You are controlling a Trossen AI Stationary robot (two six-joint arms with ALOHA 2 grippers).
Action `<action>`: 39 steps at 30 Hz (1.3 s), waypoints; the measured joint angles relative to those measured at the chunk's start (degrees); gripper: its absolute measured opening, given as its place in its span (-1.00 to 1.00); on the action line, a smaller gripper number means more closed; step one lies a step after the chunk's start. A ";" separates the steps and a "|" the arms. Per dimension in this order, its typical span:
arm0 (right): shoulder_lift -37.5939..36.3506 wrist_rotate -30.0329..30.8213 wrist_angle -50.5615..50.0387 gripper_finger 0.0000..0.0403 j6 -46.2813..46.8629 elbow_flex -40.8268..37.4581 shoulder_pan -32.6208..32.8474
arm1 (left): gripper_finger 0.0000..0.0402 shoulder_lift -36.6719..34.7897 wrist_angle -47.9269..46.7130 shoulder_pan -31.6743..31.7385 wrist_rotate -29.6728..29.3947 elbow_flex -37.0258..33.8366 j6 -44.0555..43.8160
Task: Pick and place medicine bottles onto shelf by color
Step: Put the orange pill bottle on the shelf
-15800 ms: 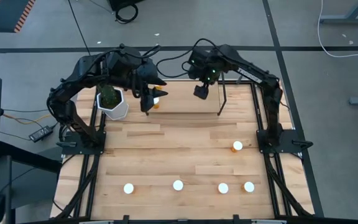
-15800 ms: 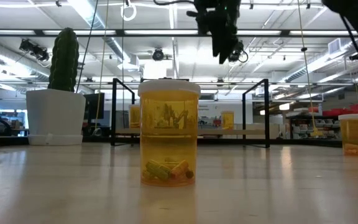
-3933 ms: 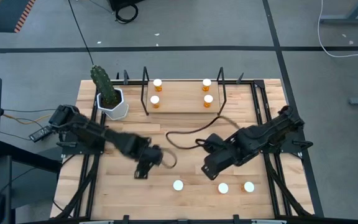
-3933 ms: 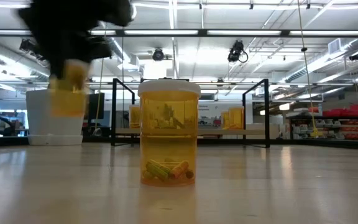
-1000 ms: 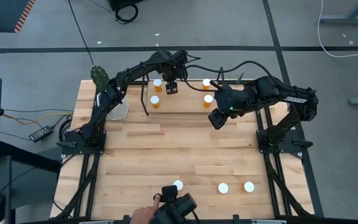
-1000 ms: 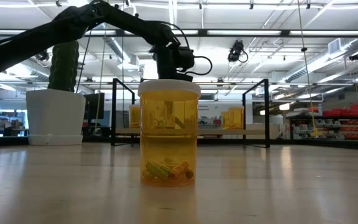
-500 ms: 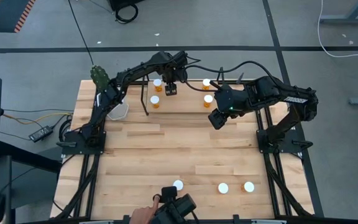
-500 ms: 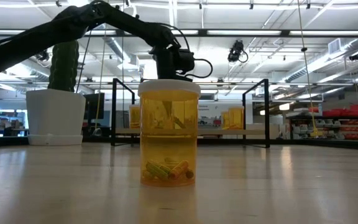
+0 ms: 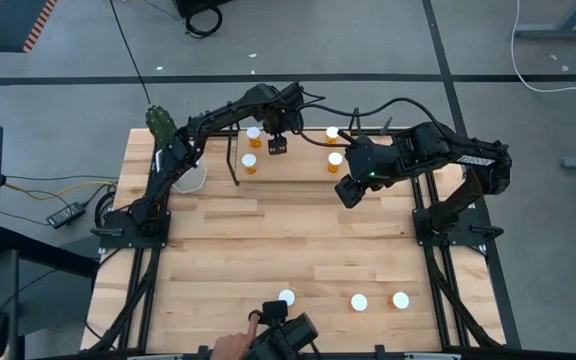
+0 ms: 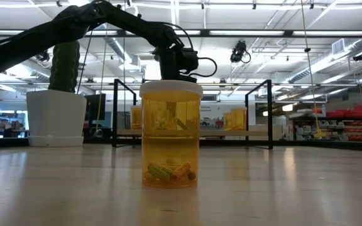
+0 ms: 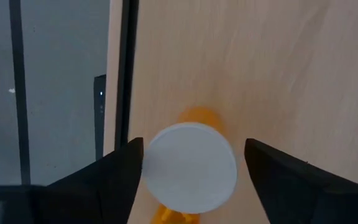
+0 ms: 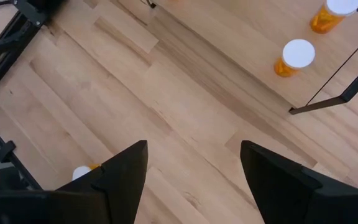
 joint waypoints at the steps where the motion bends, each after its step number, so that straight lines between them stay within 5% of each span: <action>1: 0.00 0.00 0.00 0.31 0.02 0.00 0.00 | 0.45 0.00 -0.03 0.00 -0.04 0.00 -0.04; 24: 0.13 2.72 0.00 0.31 -7.70 -0.02 2.71 | 0.54 -8.81 -15.22 -7.46 -1.40 3.93 -19.40; 39: 2.18 1.62 0.02 0.31 -2.51 -0.07 11.28 | 0.43 -21.12 -19.59 -18.46 7.05 -0.58 -25.45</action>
